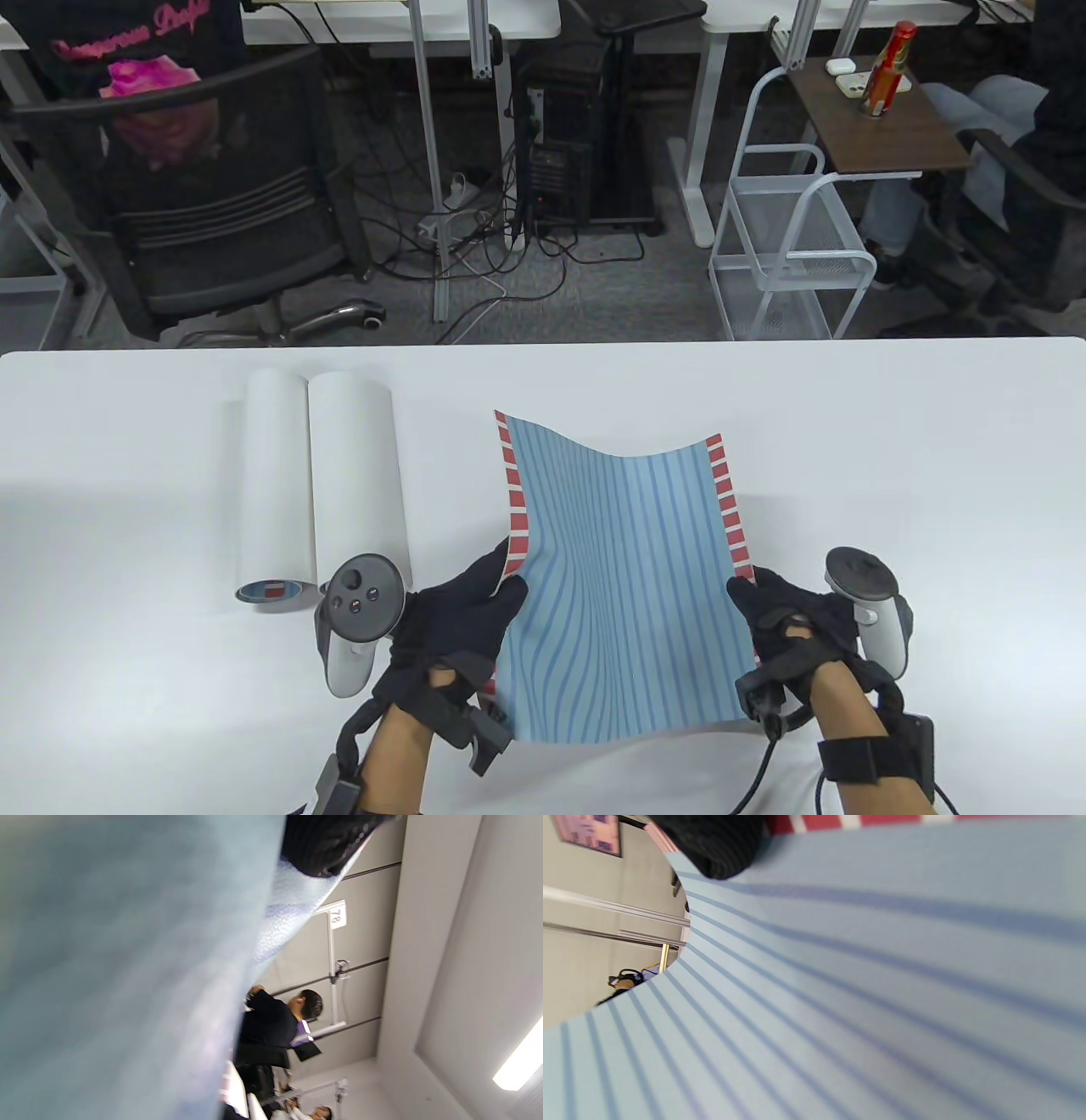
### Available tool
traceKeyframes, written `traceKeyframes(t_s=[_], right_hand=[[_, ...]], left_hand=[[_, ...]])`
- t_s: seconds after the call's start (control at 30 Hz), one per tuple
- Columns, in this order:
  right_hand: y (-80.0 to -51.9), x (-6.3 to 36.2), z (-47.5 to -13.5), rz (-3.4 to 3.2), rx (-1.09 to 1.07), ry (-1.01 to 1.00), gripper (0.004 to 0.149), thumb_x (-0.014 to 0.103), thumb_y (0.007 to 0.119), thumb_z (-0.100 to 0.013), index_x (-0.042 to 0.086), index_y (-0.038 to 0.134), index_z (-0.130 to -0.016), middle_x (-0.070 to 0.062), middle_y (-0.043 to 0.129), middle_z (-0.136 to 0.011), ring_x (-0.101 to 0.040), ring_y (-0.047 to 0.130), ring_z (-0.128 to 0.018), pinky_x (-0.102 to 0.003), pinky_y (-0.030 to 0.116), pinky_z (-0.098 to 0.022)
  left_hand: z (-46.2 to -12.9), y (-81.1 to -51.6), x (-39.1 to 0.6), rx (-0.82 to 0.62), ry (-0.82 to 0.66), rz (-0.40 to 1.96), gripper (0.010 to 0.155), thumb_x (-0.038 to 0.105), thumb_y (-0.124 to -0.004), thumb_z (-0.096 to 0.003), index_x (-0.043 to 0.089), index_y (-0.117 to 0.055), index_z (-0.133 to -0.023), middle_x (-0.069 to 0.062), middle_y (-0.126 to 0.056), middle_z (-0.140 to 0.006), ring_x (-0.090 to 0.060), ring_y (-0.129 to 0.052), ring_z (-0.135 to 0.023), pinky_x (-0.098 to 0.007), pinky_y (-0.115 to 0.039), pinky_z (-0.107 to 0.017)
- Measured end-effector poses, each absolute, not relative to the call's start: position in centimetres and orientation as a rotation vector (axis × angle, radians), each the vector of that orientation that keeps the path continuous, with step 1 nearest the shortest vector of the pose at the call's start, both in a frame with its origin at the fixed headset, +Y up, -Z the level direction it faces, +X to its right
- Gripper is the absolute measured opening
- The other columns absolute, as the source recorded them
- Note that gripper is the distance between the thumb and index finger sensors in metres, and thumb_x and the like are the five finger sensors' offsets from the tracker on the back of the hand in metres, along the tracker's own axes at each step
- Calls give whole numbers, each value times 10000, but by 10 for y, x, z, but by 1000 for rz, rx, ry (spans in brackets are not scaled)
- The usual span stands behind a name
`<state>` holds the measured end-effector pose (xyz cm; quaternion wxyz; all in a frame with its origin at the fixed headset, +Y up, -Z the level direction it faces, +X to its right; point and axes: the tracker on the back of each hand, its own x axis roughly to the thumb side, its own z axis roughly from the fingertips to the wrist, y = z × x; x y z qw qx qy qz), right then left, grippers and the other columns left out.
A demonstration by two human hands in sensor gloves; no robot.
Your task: Unroll mouse pads and stack together
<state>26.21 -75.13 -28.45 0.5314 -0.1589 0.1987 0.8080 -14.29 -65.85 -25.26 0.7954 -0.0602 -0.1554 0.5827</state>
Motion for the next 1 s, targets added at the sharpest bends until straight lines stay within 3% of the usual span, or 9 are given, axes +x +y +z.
traceKeyframes(t_s=[0.2,0.4,0.73,1.0], right_hand=[[-714,273,-282,2255,-436,260,426,358,778,-408,161,791,-785,-143,952,-560,-298,987,-283,-430,815,-197],[-715,286,-280,2422,-505,177,432,386,758,-407,155,806,-769,-102,975,-447,-233,985,-143,-385,818,-95],[-739,286,-290,2469,-576,224,428,387,768,-412,155,813,-769,-86,978,-423,-216,976,-104,-374,815,-68],[-754,271,-294,2641,-648,295,509,390,841,-410,151,765,-854,-66,992,-427,-207,977,-93,-364,817,-65]], left_hand=[[-260,-671,-146,-35,-59,988,546,361,-754,-472,309,-713,-1014,-14,-1028,-769,-266,-1131,-478,-336,-957,-320],[-272,-684,-137,4,145,629,558,427,-758,-453,238,-749,-979,46,-1063,-585,-221,-1121,-323,-302,-943,-222],[-301,-722,-131,-106,380,268,595,456,-791,-436,206,-748,-974,72,-1060,-497,-220,-1090,-256,-298,-923,-185],[-298,-741,-125,-137,432,83,648,475,-854,-409,217,-726,-989,68,-1061,-498,-216,-1078,-237,-293,-915,-171]])
